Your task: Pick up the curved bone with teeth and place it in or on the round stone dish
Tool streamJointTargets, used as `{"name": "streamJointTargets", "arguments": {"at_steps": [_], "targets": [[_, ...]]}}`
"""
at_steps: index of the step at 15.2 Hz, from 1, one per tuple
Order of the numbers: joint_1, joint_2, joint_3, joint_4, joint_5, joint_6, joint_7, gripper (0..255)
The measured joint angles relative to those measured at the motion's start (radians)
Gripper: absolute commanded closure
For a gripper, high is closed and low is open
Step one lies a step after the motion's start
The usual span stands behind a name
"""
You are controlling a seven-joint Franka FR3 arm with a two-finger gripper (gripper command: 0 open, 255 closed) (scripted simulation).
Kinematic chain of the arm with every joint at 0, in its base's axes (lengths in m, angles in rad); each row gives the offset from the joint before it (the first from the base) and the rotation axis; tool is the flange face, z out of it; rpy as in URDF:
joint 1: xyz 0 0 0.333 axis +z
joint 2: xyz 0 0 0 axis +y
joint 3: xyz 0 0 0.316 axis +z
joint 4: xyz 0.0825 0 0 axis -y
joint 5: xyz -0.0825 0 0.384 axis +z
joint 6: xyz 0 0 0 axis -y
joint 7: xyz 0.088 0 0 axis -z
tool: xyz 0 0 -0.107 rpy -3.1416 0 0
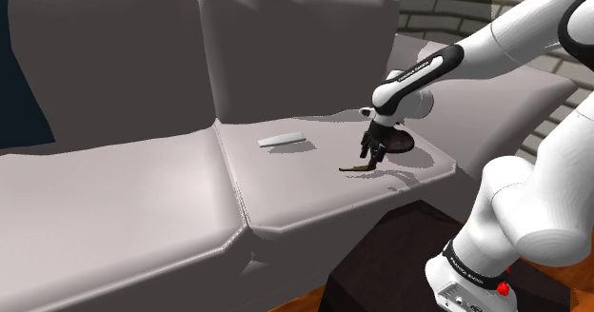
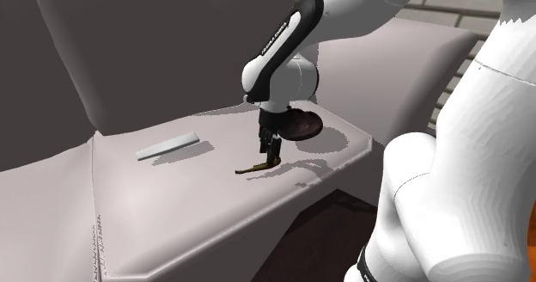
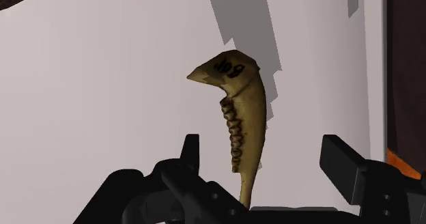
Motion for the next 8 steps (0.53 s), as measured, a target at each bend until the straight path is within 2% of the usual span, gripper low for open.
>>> {"name": "streamJointTargets", "arguments": {"at_steps": [1, 3, 8], "targets": [[0.003, 0.012, 0.014, 0.035, 0.0, -0.043, 0.061, 0], [0.014, 0.052, 0.016, 0.065, 0.031, -0.065, 0.086, 0], [0.031, 0.129, 0.021, 0.057, 0.127, -0.019, 0.034, 0]]}}
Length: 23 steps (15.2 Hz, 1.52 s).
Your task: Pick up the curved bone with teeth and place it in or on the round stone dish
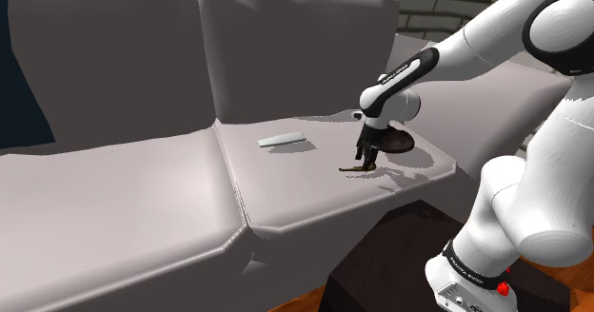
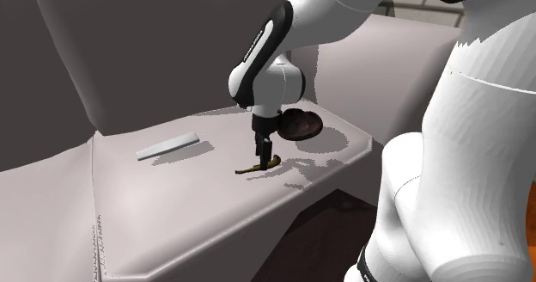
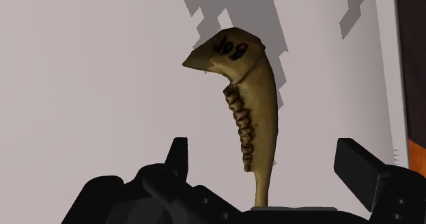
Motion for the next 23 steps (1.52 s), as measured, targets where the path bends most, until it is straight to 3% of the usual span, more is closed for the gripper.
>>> {"name": "streamJointTargets", "arguments": {"at_steps": [7, 8, 18, 23], "targets": [[0.004, 0.025, 0.006, -0.003, 0.034, 0.016, -0.021, 0], [0.004, 0.025, 0.006, -0.003, 0.034, 0.016, -0.021, 255], [0.003, 0.02, 0.004, -0.002, 0.03, 0.016, -0.018, 255], [-0.001, -0.049, -0.001, 0.002, -0.057, -0.026, 0.051, 255]]}}
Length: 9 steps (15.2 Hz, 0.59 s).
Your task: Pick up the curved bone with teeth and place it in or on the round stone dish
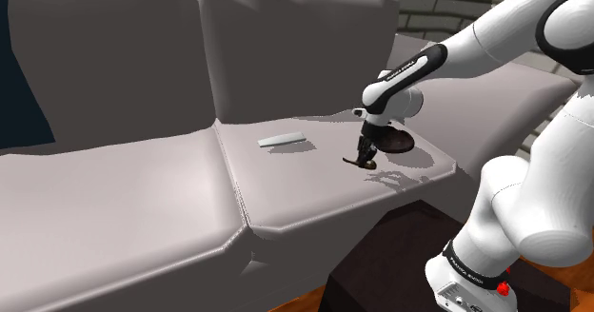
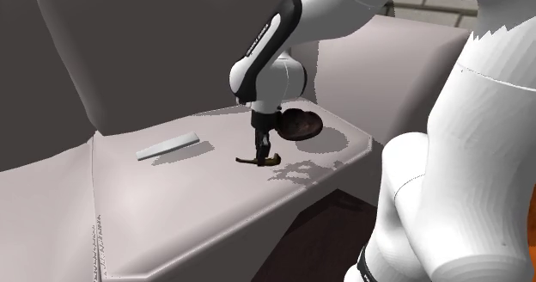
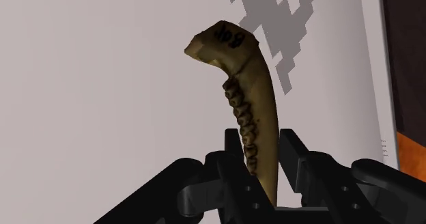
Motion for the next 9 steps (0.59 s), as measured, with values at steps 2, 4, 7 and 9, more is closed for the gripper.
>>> {"name": "streamJointTargets", "arguments": {"at_steps": [2, 4, 7, 9], "targets": [[-0.005, -0.036, 0.004, 0.002, -0.041, -0.022, 0.036, 255], [-0.013, -0.07, 0.009, 0.009, -0.079, -0.048, 0.068, 255], [-0.026, -0.114, 0.019, 0.021, -0.125, -0.088, 0.106, 255], [-0.033, -0.14, 0.028, 0.029, -0.149, -0.114, 0.13, 255]]}}
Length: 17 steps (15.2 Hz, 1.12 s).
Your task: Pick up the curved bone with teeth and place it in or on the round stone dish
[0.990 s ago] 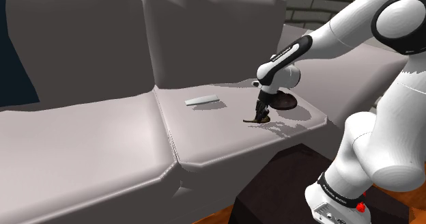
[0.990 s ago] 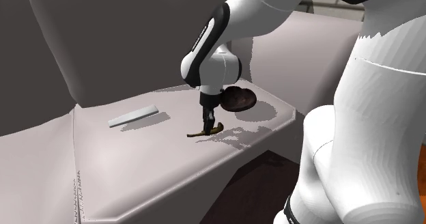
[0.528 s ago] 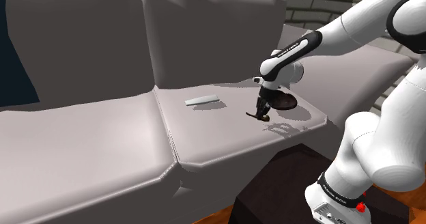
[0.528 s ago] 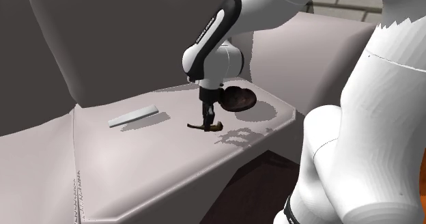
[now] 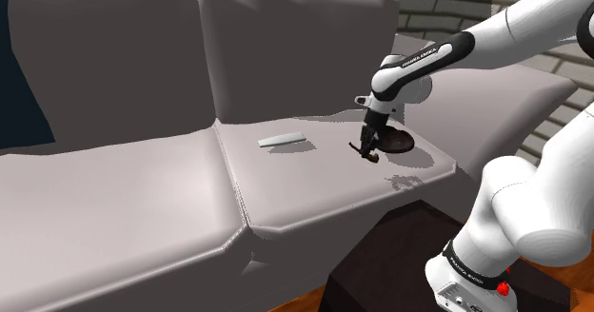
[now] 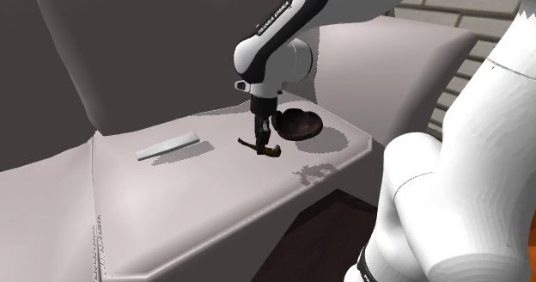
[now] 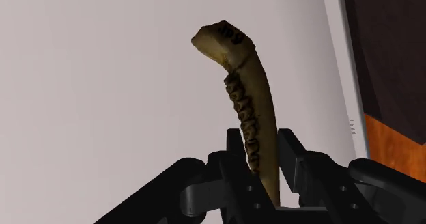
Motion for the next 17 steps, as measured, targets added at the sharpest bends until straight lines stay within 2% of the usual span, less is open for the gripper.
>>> {"name": "streamJointTargets", "arguments": {"at_steps": [7, 17], "targets": [[-0.026, -0.086, 0.036, 0.034, -0.067, -0.096, 0.069, 255], [-0.049, -0.158, 0.069, 0.113, -0.11, -0.233, 0.116, 255]]}}
